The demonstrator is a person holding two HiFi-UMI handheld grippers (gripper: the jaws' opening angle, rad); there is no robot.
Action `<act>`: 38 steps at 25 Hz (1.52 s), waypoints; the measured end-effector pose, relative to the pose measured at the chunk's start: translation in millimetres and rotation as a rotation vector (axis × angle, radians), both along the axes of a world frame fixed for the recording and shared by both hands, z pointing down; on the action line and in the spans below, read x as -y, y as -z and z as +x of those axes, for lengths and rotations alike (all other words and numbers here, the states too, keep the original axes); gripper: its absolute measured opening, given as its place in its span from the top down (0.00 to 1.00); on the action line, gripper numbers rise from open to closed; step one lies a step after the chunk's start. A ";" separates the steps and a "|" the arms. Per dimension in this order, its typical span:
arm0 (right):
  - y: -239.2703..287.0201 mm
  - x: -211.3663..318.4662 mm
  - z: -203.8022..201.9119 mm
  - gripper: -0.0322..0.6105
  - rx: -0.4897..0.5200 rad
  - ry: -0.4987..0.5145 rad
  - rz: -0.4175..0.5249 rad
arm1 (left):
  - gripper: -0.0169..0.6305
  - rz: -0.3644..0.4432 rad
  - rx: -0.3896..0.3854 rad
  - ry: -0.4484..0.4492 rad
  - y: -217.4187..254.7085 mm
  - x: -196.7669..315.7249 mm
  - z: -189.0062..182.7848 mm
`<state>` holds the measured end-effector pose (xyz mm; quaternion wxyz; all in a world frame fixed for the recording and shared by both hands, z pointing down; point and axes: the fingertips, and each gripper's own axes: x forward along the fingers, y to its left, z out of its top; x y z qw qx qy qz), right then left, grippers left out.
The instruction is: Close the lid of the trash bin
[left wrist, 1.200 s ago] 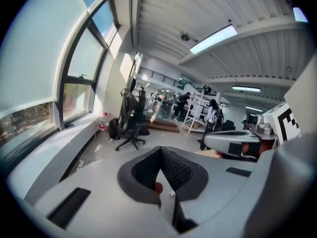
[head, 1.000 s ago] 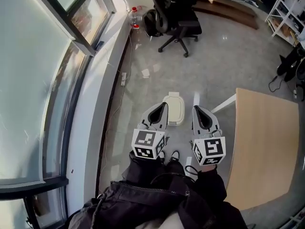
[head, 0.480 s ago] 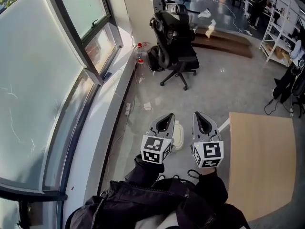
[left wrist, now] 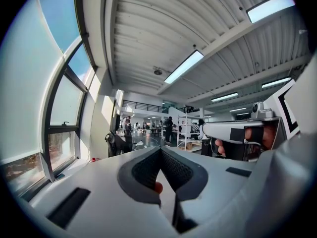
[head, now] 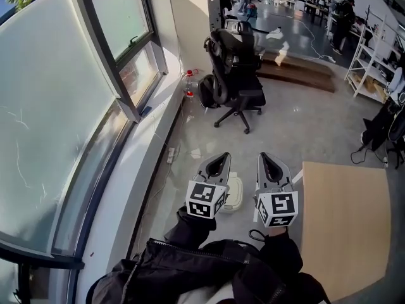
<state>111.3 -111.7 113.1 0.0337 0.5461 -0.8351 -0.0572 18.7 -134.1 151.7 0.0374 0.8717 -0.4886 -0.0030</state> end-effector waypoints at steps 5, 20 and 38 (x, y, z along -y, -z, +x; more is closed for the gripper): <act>2.4 -3.3 -1.1 0.94 -0.004 0.007 0.003 | 0.98 0.004 0.000 -0.010 1.0 -2.9 6.1; 3.4 -17.3 1.7 0.95 0.003 0.013 0.000 | 0.98 -0.007 0.016 -0.023 -5.2 -14.1 13.4; 1.8 -25.4 8.9 0.94 0.015 -0.011 0.004 | 0.98 -0.015 0.029 -0.039 -10.3 -18.6 16.5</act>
